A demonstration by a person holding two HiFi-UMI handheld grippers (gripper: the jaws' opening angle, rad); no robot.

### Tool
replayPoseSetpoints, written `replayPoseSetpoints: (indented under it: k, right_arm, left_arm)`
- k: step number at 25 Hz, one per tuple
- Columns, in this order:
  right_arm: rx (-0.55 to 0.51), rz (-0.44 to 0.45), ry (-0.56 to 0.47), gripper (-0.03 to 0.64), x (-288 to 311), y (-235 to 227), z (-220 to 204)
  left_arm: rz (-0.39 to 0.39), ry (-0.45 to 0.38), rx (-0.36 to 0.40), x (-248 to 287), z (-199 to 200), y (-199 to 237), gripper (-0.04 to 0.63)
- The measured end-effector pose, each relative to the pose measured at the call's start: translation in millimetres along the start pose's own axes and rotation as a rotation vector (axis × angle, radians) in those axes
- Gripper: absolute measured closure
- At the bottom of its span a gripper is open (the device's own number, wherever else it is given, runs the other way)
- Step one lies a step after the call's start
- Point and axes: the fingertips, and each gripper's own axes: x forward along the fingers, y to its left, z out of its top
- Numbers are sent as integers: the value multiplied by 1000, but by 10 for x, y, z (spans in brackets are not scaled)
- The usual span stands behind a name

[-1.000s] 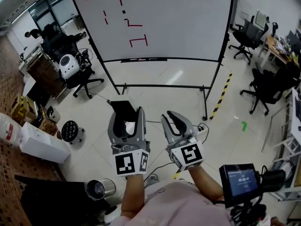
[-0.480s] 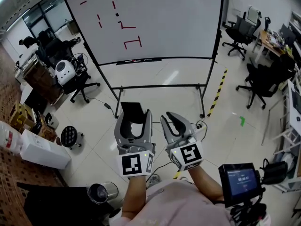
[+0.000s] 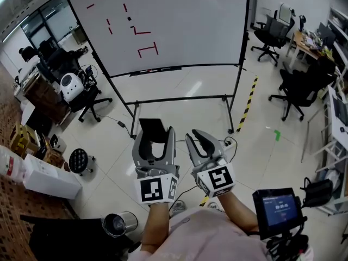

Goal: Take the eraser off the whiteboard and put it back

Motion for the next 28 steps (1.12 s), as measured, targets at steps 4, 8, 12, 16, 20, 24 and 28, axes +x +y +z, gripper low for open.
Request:
replayPoseSetpoints:
  k: [4,8,12,16,20,24,28]
  right_arm:
    - [-9,2,-5,551,-71,46,20]
    - [-21,1,-9,551,-120,67,34]
    - [-24,4,-14,551,-164,67,72]
    - [-15,-6,-15,551,-300,-71,143]
    - [-28,-22,-10,551,-522,-487,155]
    - [-23,-38,-4,551,-672,-709,83]
    - [-29,-66,10,551,-687,-921,-75]
  left_arm:
    - [-1,-2,3,-68,11,-30,325]
    - [-5,-3,5,-105,24,-52,325]
    - [-27,-26,-29,-117,71,-101,324]
    - [-42,-40,-49,-61,105,-297,324]
    - [-49,-50,-72,77,93,-687,324]
    - [-39,-54,-75,113,-32,-871,322]
    - [-38,-58,-72,156,-127,-944,322]
